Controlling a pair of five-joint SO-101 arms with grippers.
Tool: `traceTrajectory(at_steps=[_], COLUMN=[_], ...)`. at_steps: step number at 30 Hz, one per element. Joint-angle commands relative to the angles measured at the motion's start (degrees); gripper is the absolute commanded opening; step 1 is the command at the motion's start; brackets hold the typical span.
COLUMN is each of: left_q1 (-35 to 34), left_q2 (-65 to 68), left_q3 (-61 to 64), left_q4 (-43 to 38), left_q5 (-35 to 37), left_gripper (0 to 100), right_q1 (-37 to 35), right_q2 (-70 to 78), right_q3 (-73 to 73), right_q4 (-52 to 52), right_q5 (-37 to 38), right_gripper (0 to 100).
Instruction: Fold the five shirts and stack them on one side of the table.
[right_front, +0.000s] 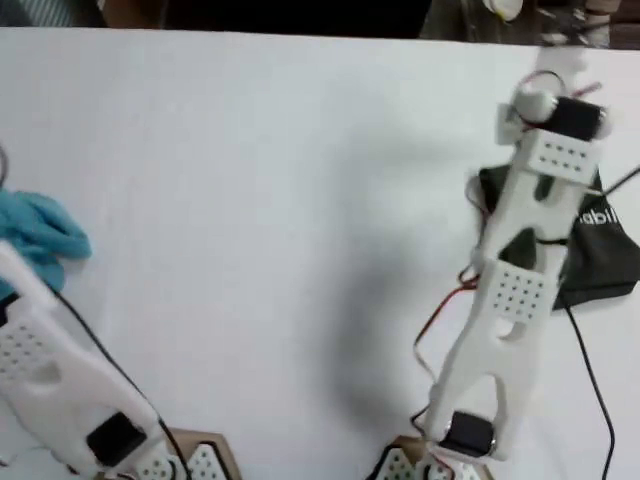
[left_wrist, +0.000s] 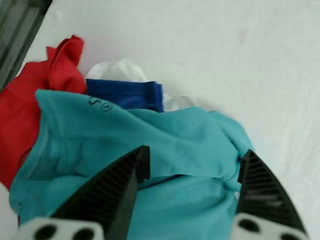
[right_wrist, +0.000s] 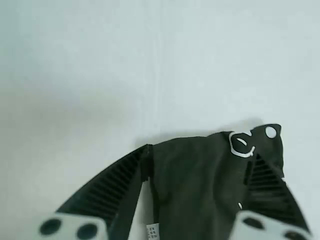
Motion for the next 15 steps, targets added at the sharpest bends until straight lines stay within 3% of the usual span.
traceTrajectory(at_steps=[1,4,8,15], left_q1=[-5.9,-10.2,-14.4,-18.1], left_q2=[-0.5,-0.2,1.7,7.2], left_q3=[-2.2,-1.7,1.0,7.5], left_q4=[0.4,-2.3,-4.9,0.7], left_q5=[-0.4,-1.8,-2.9,-1.9], left_gripper=[30,31,31,31], right_q1=[-2.4,-4.7,-8.3,-13.7], right_q2=[-9.0,-15.3,-28.8,-56.7], right_q3=[2.3,13.5,38.7,80.1], right_q4=[0.6,0.7,0.7,0.2], right_q5=[-0.4,-0.4,-0.2,2.5], right_gripper=[29.8,29.8,29.9,30.0])
